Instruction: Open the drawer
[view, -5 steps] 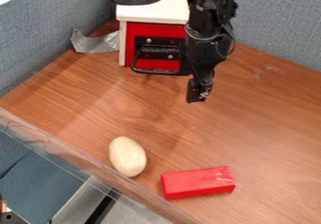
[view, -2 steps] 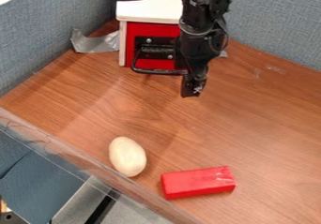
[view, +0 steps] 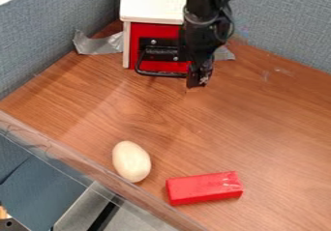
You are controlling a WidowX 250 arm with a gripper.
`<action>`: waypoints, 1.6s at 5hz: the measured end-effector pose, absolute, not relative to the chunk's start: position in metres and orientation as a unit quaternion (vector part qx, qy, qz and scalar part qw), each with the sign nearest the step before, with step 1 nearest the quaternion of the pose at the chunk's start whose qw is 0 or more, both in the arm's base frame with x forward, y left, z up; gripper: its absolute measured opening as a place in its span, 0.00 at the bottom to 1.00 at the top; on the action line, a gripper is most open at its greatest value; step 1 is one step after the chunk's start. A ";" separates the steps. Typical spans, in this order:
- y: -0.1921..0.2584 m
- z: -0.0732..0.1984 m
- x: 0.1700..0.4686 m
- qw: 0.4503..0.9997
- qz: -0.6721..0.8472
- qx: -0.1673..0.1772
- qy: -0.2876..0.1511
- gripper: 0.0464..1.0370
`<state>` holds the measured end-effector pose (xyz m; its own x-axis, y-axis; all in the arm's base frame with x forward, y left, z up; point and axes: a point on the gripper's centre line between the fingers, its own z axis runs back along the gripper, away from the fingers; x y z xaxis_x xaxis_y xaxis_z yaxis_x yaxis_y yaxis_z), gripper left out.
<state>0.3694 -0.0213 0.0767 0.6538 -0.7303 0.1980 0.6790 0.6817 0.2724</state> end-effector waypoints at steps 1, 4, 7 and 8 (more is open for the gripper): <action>-0.014 0.074 0.373 0.909 -0.382 0.090 -0.140 0.96; 0.006 0.056 0.371 0.915 -0.374 0.104 -0.108 0.96; 0.017 0.046 0.361 0.913 -0.381 0.110 -0.091 0.65; 0.021 0.044 0.360 0.916 -0.375 0.113 -0.090 0.34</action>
